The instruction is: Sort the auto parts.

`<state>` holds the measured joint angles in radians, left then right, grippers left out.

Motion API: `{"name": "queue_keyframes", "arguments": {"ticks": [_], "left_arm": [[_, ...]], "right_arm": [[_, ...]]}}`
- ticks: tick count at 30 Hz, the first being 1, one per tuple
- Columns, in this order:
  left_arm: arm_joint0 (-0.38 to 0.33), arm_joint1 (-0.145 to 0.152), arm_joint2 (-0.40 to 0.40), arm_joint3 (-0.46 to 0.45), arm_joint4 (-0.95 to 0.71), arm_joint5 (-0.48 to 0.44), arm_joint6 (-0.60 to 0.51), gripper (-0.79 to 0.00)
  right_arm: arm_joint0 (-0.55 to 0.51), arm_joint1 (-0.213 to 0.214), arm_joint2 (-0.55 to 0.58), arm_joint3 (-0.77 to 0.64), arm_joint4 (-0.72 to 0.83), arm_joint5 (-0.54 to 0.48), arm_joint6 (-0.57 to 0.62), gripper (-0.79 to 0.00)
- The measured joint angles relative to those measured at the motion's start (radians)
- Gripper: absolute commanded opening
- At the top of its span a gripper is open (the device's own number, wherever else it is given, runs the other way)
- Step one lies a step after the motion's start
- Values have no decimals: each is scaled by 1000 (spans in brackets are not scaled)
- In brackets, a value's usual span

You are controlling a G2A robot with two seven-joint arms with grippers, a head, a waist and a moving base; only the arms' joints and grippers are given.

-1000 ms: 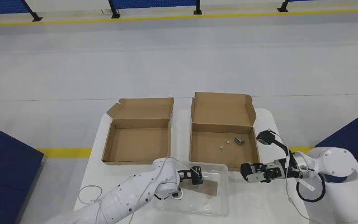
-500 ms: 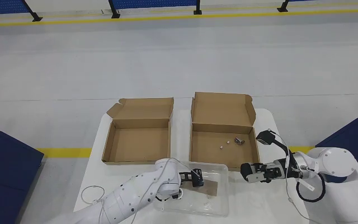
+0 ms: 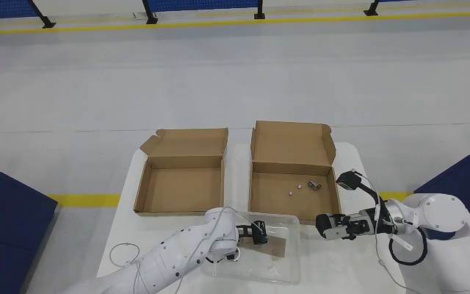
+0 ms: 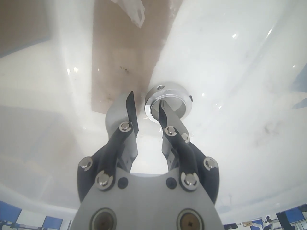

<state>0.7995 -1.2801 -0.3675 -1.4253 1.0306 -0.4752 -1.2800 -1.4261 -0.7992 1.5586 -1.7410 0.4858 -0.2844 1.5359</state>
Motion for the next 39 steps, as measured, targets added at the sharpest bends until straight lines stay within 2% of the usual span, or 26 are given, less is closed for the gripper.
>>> {"name": "queue_keyframes", "arguments": {"ticks": [3, 4, 5, 6, 13, 21, 27, 31, 37, 39], "left_arm": [[-3, -6, 1, 11, 3, 3, 1, -637], [-4, -8, 1, 17, 5, 5, 2, -680], [-4, -10, 2, 21, 8, 6, 1, -757], [-5, -12, 3, 24, 10, 9, 1, -785], [-2, -24, 4, 39, 33, 43, 6, -785], [14, -17, -21, 7, 41, 35, 15, -785], [34, 8, -69, -67, 2, -17, -2, -785], [60, 35, -119, -154, -32, -52, -12, -785], [98, 89, -186, -289, -65, -104, 39, -785], [99, 95, -193, -304, -66, -110, 45, -785]], "right_arm": [[0, 0, 0, 0, 0, 0, 0, 0], [0, 0, 0, 0, 0, 0, 0, 0], [0, 0, 0, 0, 0, 0, 0, 0], [0, 0, 0, 0, 0, 0, 0, 0], [0, 0, 0, 0, 0, 0, 0, 0], [0, 0, 0, 0, 0, 0, 0, 0], [0, 0, 0, 0, 0, 0, 0, 0], [0, 0, 0, 0, 0, 0, 0, 0], [0, 0, 0, 0, 0, 0, 0, 0], [0, 0, 0, 0, 0, 0, 0, 0]]}}
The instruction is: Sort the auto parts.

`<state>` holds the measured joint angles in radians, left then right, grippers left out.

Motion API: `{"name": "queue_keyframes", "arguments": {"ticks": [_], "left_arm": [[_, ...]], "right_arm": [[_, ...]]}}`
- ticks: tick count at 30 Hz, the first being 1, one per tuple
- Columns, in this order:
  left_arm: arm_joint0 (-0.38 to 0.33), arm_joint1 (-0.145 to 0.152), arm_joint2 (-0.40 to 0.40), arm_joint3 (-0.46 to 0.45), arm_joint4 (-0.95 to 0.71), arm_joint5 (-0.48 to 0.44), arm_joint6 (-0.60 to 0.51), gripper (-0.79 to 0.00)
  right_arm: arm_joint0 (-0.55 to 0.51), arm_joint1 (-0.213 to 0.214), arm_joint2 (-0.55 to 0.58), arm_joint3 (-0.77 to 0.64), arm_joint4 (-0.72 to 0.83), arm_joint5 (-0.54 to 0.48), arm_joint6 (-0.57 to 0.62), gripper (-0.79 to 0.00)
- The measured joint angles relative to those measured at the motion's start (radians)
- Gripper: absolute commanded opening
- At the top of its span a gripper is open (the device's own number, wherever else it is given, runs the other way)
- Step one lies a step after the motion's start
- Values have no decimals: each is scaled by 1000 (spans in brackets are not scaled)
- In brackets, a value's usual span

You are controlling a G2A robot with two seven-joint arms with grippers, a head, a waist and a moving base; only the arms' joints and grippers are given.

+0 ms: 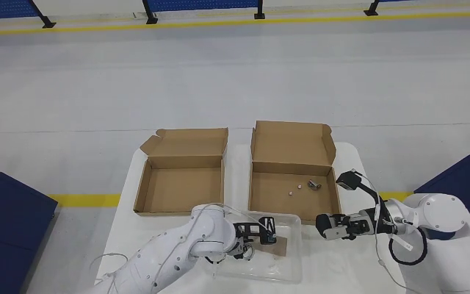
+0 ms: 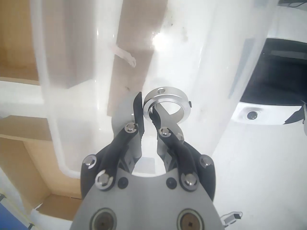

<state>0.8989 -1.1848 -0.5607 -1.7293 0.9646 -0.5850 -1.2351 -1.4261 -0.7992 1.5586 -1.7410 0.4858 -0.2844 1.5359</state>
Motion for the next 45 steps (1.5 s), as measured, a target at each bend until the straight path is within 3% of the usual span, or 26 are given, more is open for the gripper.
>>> {"name": "queue_keyframes", "arguments": {"ticks": [7, 9, 20, 24, 31, 33, 40, 42, 45], "left_arm": [[2, -1, -3, 4, -2, 4, 3, -785], [14, 4, -27, 20, -7, 2, 53, -785], [172, 100, -340, 132, 24, -422, 735, -785], [181, 126, -312, 144, 118, -428, 1010, -785], [96, 171, -168, 249, 397, -427, 1556, -785], [97, 171, -171, 249, 401, -427, 1597, -785], [103, 170, -177, 244, 361, -422, 1545, -785], [116, 170, -189, 240, 331, -421, 1603, -785], [131, 176, -179, 253, 313, -428, 1815, -785]], "right_arm": [[0, 0, 0, 0, 0, 0, 0, 0], [0, 0, 0, 0, 0, 0, 0, 0], [0, 0, 0, 0, 0, 0, 0, 0], [0, 0, 0, 0, 0, 0, 0, 0], [0, 0, 0, 0, 0, 0, 0, 0], [0, 0, 0, 0, 0, 0, 0, 0], [0, 0, 0, 0, 0, 0, 0, 0], [0, 0, 0, 0, 0, 0, 0, 0], [0, 0, 0, 0, 0, 0, 0, 0]]}}
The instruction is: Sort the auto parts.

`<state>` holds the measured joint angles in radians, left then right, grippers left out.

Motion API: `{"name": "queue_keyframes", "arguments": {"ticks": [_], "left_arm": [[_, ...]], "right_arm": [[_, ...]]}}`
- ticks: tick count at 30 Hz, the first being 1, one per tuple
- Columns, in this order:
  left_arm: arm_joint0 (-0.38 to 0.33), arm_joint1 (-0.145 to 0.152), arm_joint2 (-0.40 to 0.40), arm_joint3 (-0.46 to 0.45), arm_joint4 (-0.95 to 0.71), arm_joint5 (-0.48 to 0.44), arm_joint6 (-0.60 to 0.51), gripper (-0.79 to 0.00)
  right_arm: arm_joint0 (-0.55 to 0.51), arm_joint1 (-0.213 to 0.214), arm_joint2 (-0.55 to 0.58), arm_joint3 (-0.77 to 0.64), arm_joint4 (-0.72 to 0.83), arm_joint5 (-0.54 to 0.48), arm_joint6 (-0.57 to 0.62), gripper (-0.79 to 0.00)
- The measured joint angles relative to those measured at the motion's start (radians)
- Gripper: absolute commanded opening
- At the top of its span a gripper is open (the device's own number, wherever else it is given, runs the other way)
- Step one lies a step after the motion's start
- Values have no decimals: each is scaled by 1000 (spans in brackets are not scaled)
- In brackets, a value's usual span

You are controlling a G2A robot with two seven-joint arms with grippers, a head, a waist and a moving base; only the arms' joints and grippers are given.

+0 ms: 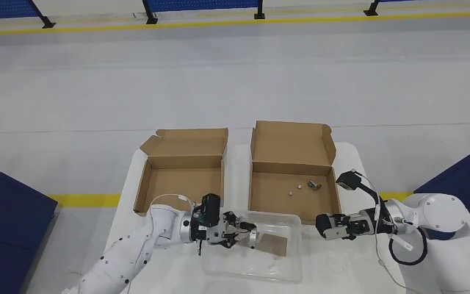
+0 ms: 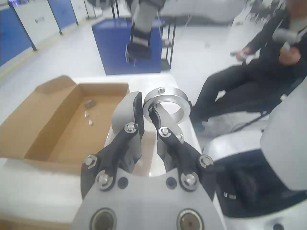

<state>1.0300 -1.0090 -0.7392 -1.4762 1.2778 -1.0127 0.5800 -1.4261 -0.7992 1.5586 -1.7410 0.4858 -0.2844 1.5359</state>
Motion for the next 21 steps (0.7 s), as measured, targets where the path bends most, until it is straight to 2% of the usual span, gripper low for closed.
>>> {"name": "queue_keyframes", "arguments": {"ticks": [3, 5, 8, 21], "left_arm": [[-16, 6, 35, 11, 80, 10, 242, -785], [-24, 7, 61, -16, 63, 49, 336, -785], [-37, 12, 92, -32, 32, 100, 326, -785], [-37, 12, 91, -31, 34, 97, 325, -785]], "right_arm": [[0, 0, 0, 0, 0, 0, 0, 0], [0, 0, 0, 0, 0, 0, 0, 0], [0, 0, 0, 0, 0, 0, 0, 0], [0, 0, 0, 0, 0, 0, 0, 0]]}}
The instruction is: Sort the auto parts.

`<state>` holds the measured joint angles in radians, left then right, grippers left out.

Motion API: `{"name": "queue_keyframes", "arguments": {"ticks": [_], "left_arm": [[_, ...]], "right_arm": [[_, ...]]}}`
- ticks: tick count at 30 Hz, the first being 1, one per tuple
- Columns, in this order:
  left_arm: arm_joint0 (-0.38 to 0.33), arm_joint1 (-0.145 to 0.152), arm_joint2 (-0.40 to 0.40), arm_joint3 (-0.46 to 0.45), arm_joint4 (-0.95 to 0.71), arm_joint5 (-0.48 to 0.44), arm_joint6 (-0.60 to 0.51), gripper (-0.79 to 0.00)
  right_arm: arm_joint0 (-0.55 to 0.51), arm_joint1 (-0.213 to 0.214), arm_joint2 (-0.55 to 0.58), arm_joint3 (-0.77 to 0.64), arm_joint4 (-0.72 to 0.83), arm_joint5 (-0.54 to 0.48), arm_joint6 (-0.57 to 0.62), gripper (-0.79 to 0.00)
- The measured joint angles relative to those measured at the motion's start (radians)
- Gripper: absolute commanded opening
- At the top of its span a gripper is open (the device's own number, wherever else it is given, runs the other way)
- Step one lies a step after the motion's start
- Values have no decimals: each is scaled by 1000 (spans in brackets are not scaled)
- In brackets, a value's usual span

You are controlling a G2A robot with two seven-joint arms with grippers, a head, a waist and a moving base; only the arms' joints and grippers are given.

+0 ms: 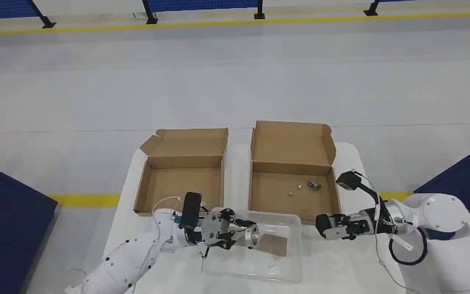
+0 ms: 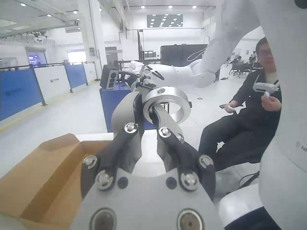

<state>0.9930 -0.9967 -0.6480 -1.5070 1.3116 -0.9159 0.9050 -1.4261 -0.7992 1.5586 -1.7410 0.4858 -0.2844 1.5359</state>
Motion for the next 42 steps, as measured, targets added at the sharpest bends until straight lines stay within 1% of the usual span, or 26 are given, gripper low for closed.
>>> {"name": "queue_keyframes", "arguments": {"ticks": [7, 9, 11, 14, 17, 23, 27, 39, 42], "left_arm": [[0, 0, 0, 0, 0, 0, 0, -785], [10, -2, -7, -9, -20, 19, -4, -785], [31, -7, -17, -40, -90, 41, 34, -785], [49, -14, -27, -103, -245, 68, 69, -785], [58, -17, -47, -143, -299, 83, 83, -785], [73, -25, -70, -203, -277, 144, 144, -785], [72, -28, -64, -249, -287, 197, 198, -785], [73, -28, -64, -259, -296, 204, 200, -785], [88, -34, -88, -291, -321, 227, 216, -785]], "right_arm": [[0, 0, 0, 0, 0, 0, 0, 0], [0, 0, 0, 0, 0, 0, 0, 0], [0, 0, 0, 0, 0, 0, 0, 0], [0, 0, 0, 0, 0, 0, 0, 0], [0, 0, 0, 0, 0, 0, 0, 0], [0, 0, 0, 0, 0, 0, 0, 0], [0, 0, 0, 0, 0, 0, 0, 0], [0, 0, 0, 0, 0, 0, 0, 0], [0, 0, 0, 0, 0, 0, 0, 0]]}}
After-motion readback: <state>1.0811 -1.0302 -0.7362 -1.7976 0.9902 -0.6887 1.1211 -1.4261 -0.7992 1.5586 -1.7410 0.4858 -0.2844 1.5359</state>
